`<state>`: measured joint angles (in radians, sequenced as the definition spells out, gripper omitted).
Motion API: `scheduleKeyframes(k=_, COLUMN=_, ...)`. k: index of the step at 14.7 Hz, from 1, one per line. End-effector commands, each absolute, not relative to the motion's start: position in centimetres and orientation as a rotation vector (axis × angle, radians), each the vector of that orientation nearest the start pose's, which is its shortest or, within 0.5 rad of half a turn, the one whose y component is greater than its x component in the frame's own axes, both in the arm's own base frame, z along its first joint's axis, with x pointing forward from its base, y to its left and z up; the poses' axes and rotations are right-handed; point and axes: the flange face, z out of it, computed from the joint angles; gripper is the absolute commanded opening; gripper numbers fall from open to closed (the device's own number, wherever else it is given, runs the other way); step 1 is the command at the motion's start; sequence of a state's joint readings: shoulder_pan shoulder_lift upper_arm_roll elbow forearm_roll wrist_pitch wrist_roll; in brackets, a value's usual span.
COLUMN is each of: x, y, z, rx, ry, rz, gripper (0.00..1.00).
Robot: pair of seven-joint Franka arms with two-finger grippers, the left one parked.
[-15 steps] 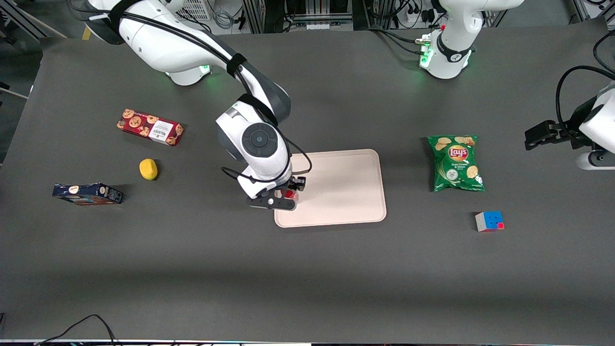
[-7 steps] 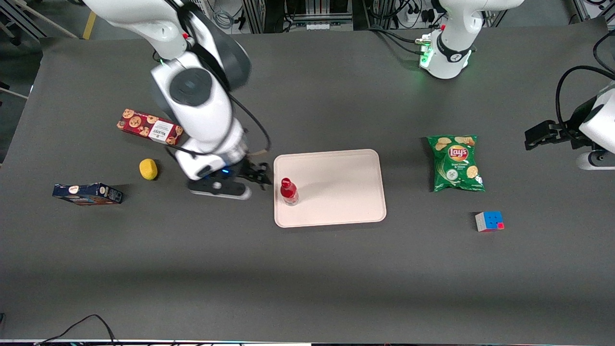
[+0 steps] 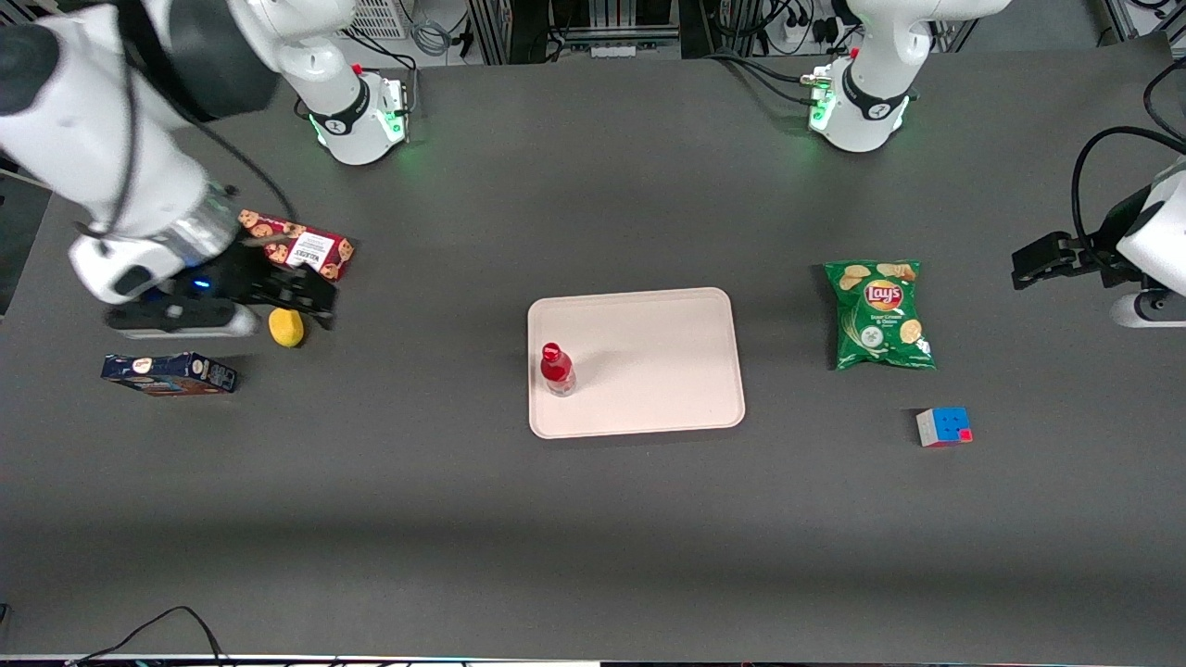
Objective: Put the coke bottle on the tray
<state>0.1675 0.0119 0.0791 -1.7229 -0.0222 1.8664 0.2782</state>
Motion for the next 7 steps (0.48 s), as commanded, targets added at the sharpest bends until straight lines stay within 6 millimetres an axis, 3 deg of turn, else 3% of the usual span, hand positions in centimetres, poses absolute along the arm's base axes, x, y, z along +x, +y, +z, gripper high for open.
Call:
scheduleKeyframes(k=1, x=52.8, y=7.0, z=59.2, rx=-3.115, ry=0.007, rz=-0.113, gripper=1.0)
scheduleKeyframes(k=4, x=50.8, y=2.1, z=61.2, rx=-3.109, ry=-0.026, rz=-0.063, gripper=1.0)
scheduleKeyframes(k=7, x=49.0, y=-1.9, z=61.5, rx=-3.058, ry=-0.129, rz=-0.074, gripper=1.0)
